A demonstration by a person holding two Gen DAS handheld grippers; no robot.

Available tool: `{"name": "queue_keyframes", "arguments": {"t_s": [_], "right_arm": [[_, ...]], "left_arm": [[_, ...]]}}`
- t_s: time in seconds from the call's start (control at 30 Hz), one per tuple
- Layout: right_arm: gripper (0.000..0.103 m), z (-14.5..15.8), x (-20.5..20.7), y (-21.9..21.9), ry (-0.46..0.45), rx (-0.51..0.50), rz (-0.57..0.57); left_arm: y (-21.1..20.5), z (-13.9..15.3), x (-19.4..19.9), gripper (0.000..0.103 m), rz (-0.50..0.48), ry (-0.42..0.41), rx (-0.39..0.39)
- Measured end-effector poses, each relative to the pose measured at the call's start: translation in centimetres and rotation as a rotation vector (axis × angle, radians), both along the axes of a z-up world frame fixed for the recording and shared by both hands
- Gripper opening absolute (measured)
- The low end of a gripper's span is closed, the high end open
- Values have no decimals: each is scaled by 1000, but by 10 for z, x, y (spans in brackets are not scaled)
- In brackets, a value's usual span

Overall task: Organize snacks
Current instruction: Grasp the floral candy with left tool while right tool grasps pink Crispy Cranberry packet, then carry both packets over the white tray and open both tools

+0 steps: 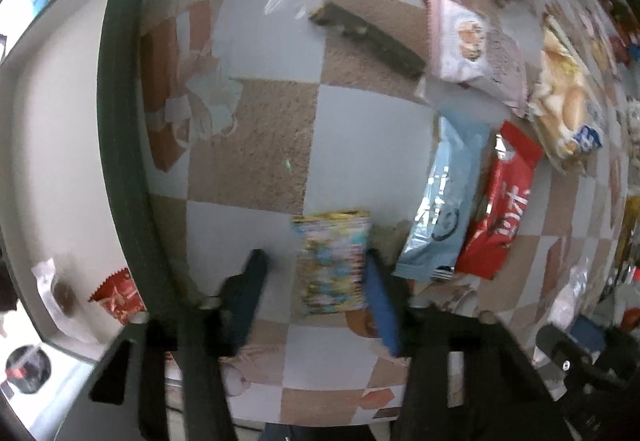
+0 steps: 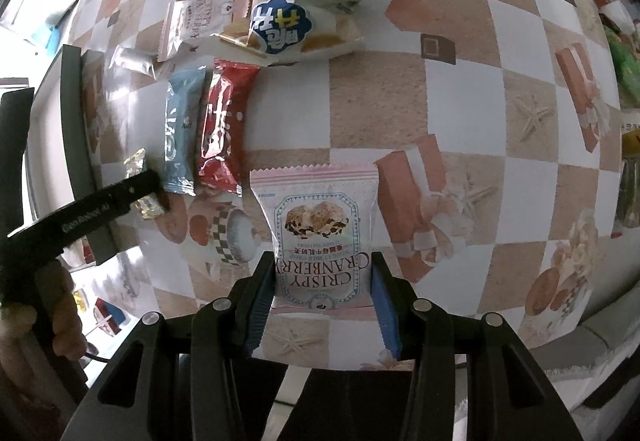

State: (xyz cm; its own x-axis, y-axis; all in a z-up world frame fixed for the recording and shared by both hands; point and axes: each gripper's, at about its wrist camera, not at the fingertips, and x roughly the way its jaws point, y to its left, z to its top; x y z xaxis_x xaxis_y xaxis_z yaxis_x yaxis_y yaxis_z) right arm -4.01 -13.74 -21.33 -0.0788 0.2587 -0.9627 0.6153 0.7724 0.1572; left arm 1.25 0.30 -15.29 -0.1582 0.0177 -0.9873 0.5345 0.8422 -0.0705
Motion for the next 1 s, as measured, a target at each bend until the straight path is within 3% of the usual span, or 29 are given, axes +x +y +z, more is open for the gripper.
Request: {"name": "queue_keyframes", "arguments": {"t_s": [0.17,0.5,0.73,1.0], "right_arm": [[47,2,7,-4,-3,3,14],[47,10,33,12,-23,-5,76],[47,23,73,39,-66,-2,168],[47,34,128,95,-117,24,319]], "left_arm": [[5,7,-1,30,-1,16,-28],[32,59,8,30,-40,-121,-91],[74,92,26,30,41,-212,-103],[136,79,55,30,199,-233,-58]]}}
